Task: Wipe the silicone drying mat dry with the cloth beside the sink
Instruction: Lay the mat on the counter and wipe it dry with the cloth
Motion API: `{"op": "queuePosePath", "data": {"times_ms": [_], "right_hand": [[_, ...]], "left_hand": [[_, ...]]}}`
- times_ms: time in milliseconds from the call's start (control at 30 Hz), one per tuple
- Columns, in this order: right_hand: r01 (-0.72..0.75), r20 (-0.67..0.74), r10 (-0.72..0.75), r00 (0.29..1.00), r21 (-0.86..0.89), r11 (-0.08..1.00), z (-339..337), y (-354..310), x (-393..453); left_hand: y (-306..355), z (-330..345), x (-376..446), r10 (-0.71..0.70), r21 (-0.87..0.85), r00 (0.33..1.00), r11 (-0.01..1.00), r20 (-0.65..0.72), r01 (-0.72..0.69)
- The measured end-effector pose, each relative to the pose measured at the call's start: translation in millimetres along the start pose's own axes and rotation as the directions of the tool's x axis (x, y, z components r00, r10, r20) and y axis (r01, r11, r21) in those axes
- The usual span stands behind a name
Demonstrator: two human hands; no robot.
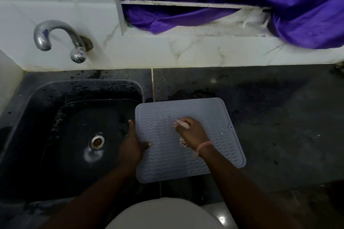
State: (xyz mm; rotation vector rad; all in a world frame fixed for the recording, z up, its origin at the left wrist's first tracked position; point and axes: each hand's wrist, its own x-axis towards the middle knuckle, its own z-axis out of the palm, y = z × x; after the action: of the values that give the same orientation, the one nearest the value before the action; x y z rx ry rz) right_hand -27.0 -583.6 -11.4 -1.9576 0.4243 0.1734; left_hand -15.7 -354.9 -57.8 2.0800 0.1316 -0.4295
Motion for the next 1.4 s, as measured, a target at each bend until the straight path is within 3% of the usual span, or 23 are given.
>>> {"op": "queuePosePath", "data": {"times_ms": [67, 133, 200, 267, 400, 533, 633, 933, 1400], "right_hand": [[-0.018, -0.154, 0.001, 0.988, -0.110, 0.994, -34.9, 19.5, -1.8], [-0.068, -0.308, -0.040, 0.951, -0.332, 0.941, -64.8, 41.0, 1.9], [-0.189, -0.396, -0.039, 0.917, -0.519, 0.833, -88.8, 58.7, 7.1], [-0.282, -0.414, 0.017, 0.910, -0.587, 0.759, -101.8, 68.4, 11.3], [-0.307, -0.361, 0.068, 0.930, -0.664, 0.681, -96.8, 67.3, 19.2], [-0.347, -0.371, 0.138, 0.918, -0.588, 0.731, -88.8, 57.8, 19.2], [-0.334, -0.369, 0.111, 0.923, -0.621, 0.709, -79.2, 52.7, 14.7], [-0.178, -0.279, 0.004, 0.960, -0.602, 0.778, -11.0, 29.7, -6.2], [0.113, 0.085, -0.074, 0.994, -0.754, 0.647, 35.4, -6.4, -3.4]], "left_hand": [[-2.3, 1.4, 1.5, 0.002, 0.011, 1.000, 1.000, -0.005, -0.002], [-4.4, 3.3, 1.7, 0.004, 0.024, 1.000, 1.000, -0.017, -0.004], [-3.1, 5.1, 0.5, -0.002, 0.025, 1.000, 1.000, -0.019, 0.002], [-1.7, 6.8, 1.6, -0.024, 0.037, 0.999, 0.999, -0.028, 0.025], [-2.5, 8.6, 6.6, -0.064, 0.058, 0.997, 0.996, -0.047, 0.066], [-3.1, 7.0, 8.0, -0.106, 0.063, 0.993, 0.992, -0.042, 0.109], [-2.8, 5.2, 9.4, -0.104, 0.079, 0.994, 0.991, -0.037, 0.107], [0.2, 2.2, 6.1, -0.059, 0.167, 0.998, 0.984, -0.008, 0.059], [4.7, 4.7, 2.3, -0.060, 0.137, 0.998, 0.989, -0.026, 0.063]]}}
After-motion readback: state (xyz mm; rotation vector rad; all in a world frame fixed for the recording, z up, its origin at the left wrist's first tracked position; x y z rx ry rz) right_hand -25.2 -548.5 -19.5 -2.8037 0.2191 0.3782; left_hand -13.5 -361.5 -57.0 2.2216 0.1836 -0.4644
